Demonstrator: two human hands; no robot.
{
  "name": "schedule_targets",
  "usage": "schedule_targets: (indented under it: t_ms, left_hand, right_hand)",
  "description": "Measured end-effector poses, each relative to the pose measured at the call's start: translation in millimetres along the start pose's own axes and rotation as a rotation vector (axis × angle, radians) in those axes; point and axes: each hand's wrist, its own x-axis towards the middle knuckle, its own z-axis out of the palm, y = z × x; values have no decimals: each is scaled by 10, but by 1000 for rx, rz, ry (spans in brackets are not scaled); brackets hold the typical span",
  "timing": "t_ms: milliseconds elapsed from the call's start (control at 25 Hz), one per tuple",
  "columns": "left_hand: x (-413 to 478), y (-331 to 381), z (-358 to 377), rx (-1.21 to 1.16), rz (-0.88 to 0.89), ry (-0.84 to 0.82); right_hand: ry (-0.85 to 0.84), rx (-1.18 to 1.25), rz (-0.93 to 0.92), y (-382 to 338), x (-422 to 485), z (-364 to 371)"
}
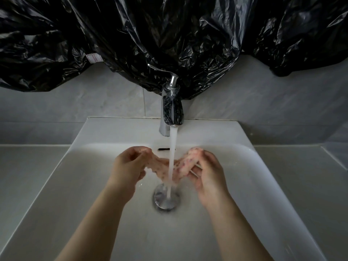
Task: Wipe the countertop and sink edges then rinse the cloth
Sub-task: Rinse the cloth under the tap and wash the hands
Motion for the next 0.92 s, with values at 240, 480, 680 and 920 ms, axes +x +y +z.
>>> schedule_targets:
  t_ms: [240,480,680,920]
  left_hand:
    - [-57,-104,-28,1004,486,-93]
    - [-113,-110,100,449,140,-312]
    - [-62,-61,38,-238,-47,-570]
    - [-63,-51,101,73,126,-198]
  right_hand:
    - [-66,-382,-335,12,-99,91]
    - [-60,-478,-381,-11,-119,98]
    - [-80,-449,-314,34,-123,145]
    - [45,-241,-337,-49,-97,97]
